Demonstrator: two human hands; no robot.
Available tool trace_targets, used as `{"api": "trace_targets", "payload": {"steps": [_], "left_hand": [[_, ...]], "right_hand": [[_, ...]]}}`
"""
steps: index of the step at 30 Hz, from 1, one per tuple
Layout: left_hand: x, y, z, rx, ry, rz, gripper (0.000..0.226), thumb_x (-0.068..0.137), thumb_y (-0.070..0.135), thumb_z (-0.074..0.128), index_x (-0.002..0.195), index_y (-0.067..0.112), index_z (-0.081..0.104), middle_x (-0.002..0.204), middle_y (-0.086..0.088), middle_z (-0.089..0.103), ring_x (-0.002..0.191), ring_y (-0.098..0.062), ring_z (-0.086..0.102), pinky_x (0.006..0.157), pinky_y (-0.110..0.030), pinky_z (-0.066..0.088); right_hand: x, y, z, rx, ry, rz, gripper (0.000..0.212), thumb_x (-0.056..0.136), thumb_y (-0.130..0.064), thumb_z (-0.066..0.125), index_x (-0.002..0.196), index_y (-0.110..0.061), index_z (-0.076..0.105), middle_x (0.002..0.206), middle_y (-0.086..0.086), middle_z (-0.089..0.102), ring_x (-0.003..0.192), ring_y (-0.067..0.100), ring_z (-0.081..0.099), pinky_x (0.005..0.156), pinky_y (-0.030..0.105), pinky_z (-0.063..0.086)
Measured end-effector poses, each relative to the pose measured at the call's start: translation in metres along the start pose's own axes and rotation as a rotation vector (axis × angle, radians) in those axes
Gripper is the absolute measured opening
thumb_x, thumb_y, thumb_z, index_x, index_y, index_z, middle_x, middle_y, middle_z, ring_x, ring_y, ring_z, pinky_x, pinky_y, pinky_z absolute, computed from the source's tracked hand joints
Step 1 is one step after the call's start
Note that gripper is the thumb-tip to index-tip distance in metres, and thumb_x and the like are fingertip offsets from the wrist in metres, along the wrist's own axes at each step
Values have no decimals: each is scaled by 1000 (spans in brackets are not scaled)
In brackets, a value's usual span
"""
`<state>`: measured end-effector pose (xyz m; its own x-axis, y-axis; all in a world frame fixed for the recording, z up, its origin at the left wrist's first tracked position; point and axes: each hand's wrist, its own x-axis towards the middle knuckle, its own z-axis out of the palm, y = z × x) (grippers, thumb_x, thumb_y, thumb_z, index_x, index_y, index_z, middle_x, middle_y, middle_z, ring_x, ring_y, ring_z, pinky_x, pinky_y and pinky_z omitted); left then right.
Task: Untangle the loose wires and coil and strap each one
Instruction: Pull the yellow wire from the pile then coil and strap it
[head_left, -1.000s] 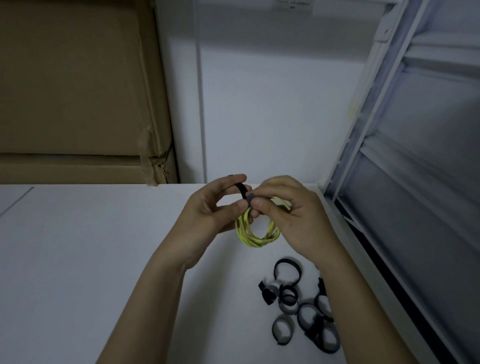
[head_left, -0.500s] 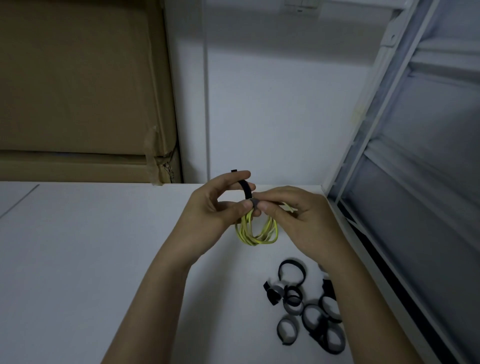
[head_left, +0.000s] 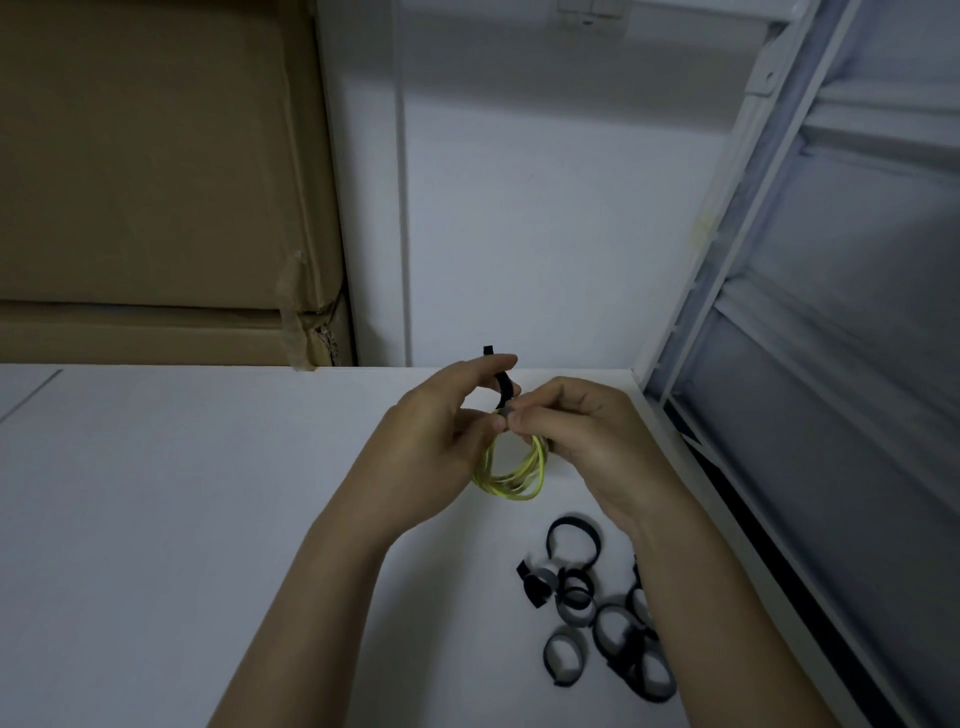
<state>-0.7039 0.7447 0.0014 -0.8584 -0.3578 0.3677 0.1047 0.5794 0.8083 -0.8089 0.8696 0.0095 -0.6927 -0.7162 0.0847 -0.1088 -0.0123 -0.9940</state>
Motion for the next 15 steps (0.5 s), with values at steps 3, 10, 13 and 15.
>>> {"api": "trace_targets", "payload": {"steps": [3,10,13,15], "left_hand": [[2,3,1,117,30,18,51,91,6,59,131,36,51,118,22,60,96,9,63,88,-29,51],[3,0,-3,-177,75,-10,48,87,-8,61,123,23,60,110,6,67,89,-2,68,77,-12,50],[4,2,-3,-277,102,-24,49,83,-11,64,117,25,63,104,8,68,85,-6,68,71,-13,50],[5,4,0,-331,121,-21,49,82,-13,64,113,25,64,100,6,69,83,-9,69,71,-15,51]], "right_hand": [[0,2,3,-24,19,-2,24,73,0,73,64,-23,74,78,1,74,78,9,70,68,12,48],[4,3,4,115,21,-2,20,71,-1,72,65,-20,73,72,2,70,72,11,65,73,24,46],[4,3,5,129,14,-38,17,63,-8,72,68,-24,69,73,4,68,75,14,65,70,24,48],[4,3,5,162,21,-41,16,61,-9,70,68,-23,68,72,4,67,72,15,63,68,26,46]]}}
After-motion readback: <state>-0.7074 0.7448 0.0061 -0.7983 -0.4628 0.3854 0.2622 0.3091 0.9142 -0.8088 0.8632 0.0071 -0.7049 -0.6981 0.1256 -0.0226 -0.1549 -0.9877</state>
